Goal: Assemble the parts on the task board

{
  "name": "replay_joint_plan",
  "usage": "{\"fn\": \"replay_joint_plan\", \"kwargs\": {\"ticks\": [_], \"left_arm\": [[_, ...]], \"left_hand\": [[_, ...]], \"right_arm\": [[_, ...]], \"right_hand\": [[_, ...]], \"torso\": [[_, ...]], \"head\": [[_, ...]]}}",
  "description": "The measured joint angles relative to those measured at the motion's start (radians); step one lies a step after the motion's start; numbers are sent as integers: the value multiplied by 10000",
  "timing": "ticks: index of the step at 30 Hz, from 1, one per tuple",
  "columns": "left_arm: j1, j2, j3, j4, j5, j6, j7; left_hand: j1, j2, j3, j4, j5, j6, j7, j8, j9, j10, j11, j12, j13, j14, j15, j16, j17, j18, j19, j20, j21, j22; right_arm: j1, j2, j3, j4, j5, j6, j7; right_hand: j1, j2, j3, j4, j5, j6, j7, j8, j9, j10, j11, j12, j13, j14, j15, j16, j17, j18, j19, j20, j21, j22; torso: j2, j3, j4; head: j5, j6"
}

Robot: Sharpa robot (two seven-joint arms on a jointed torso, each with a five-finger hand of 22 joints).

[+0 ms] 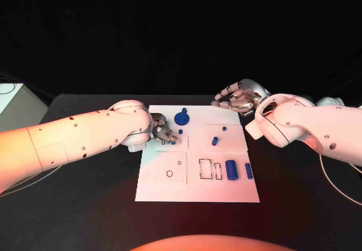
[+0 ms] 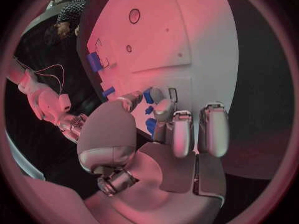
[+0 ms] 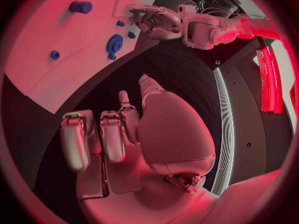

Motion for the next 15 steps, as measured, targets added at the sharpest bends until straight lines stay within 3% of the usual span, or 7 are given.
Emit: {"fn": "replay_joint_plan", "kwargs": {"ticks": [3,11,15], "left_arm": [[-44,-71,112,67,0,-12,-22],[-26,-312,588,359,31,-90,-63],[4,-496,811,505,124,-98,-67]], "left_hand": [[0,0,0,0,0,-52,53,-57,0,0,0,0,-46,0,0,0,0,0,0,0,0,0],[0,0,-76,76,0,-52,53,-57,0,-125,26,-62,-191,0,0,0,0,0,0,0,-52,0],[285,35,-319,93,2,-349,194,-199,-22,-669,147,-560,-866,-22,23,-314,0,0,-468,66,-362,-209]], "right_arm": [[-1,1,0,-15,0,1,1],[-6,10,0,-66,1,3,3],[-7,16,0,-83,2,7,5]], "right_hand": [[0,0,0,0,0,0,0,0,0,0,0,0,-1,0,0,0,0,0,0,0,-13,-1],[1,0,0,0,0,0,0,0,0,0,0,0,-1,0,0,0,-1,0,0,0,-34,-2],[1,-1,0,0,0,0,0,0,0,0,0,0,-2,0,0,0,-1,0,0,0,-33,-2]], "torso": [[-1,3,1],[-24,13,6],[-24,14,7]], "head": [[-6,12],[-10,68],[-11,112]]}}
